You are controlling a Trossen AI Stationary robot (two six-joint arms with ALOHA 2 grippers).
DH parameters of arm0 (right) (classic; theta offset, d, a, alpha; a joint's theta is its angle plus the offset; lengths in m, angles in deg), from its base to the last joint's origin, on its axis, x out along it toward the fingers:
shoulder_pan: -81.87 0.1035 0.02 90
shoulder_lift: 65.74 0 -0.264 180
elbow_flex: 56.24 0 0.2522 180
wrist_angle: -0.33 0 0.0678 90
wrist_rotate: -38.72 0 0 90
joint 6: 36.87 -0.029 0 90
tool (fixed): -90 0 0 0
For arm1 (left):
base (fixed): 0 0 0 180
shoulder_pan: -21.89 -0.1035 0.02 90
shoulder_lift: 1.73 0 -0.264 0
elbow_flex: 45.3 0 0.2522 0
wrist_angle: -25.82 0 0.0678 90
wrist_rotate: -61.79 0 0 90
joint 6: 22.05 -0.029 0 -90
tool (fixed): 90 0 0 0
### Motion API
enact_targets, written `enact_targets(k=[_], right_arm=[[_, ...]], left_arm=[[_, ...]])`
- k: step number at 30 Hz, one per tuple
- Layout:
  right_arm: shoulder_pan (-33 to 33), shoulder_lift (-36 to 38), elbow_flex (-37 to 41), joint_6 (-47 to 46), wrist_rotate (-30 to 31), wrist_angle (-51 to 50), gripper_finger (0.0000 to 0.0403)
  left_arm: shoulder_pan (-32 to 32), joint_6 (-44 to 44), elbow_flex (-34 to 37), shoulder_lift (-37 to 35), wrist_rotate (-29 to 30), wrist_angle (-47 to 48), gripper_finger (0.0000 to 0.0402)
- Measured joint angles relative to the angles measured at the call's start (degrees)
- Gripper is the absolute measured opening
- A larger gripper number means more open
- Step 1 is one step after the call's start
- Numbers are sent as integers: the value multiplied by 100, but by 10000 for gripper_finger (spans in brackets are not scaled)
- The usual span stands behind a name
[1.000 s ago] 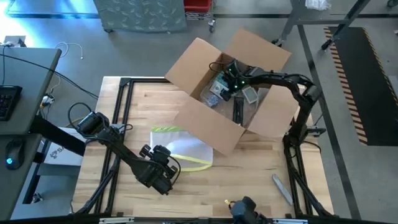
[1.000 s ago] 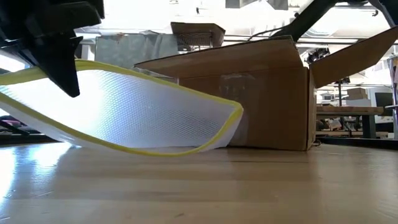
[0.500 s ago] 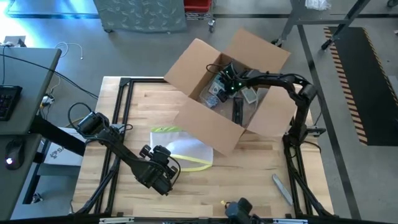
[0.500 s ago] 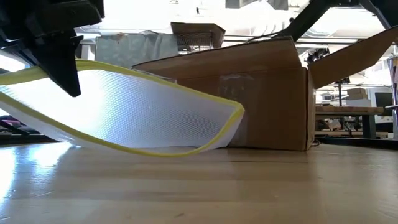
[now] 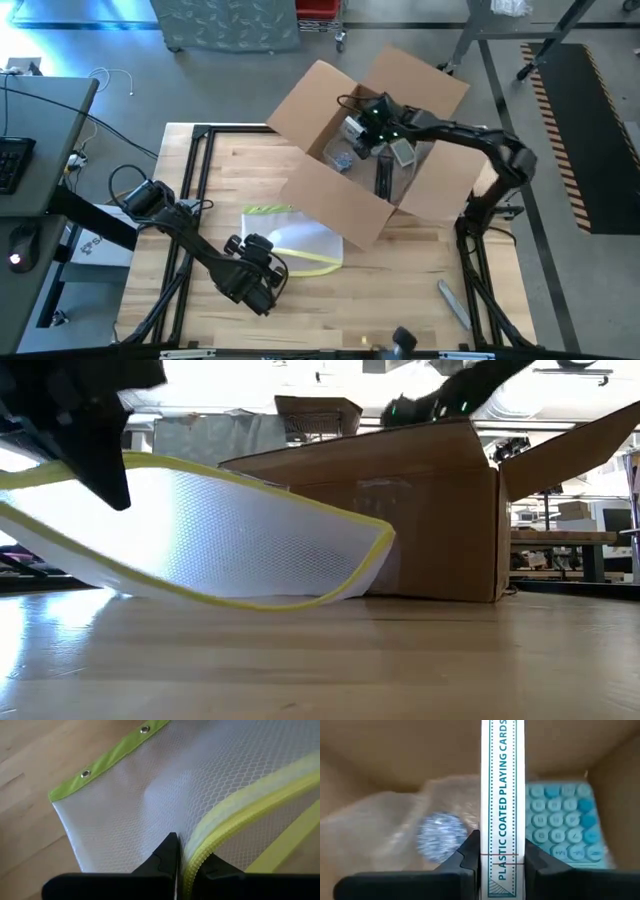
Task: Unpack boxes
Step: Put the blue playing cards box into the transparent zipper bag
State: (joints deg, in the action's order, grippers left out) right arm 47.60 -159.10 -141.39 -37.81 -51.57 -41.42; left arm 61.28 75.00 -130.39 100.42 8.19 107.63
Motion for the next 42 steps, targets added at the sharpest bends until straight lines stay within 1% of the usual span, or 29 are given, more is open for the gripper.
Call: enact_targets(k=[2,4,7,10,13,16,18,20,23,24,26,28,30,33,36,39,42], right_arm=[[338,394,0,110,177,-98,48],[783,743,0,212,192,-92,48],[1723,1082,-7,381,149,-36,48],[2788,1163,-7,482,142,175,48],[3953,1011,-7,505,135,639,48],[5008,596,-7,628,281,1429,48],[5601,221,-7,810,780,2161,48],[6024,-173,-7,1057,1593,2842,48],[6334,-704,-7,1451,3057,3449,48],[6354,-837,-7,1549,3368,3482,48],[6350,-1025,-7,1633,3680,3396,48],[6309,-1165,-7,1642,3674,3172,50],[6298,-1276,-7,1644,3541,2950,55],[6346,-1329,-7,1645,3480,2865,61],[6470,-1329,-7,1664,3457,2974,62],[6641,-1329,-7,1787,3421,3317,62],[6767,-1329,-9,1681,3087,3652,64]], left_arm=[[58,81,-60,-16,19,14,0],[96,206,-114,-57,21,19,0],[214,432,-212,-197,192,20,0],[396,640,-325,-344,581,28,0],[577,782,-427,-530,896,25,0],[711,905,-457,-678,1015,24,0],[789,923,-470,-744,1043,-10,0],[842,878,-470,-769,1025,-104,0],[914,755,-470,-763,905,-338,0],[923,692,-468,-757,897,-452,0],[945,587,-468,-747,947,-688,0],[955,392,-463,-745,1022,-961,0],[953,216,-463,-745,1118,-1175,0],[953,136,-463,-744,1221,-1242,0],[932,134,-463,-745,1284,-1185,0],[870,134,-463,-744,1298,-1136,0],[806,134,-463,-745,1299,-1108,0]])
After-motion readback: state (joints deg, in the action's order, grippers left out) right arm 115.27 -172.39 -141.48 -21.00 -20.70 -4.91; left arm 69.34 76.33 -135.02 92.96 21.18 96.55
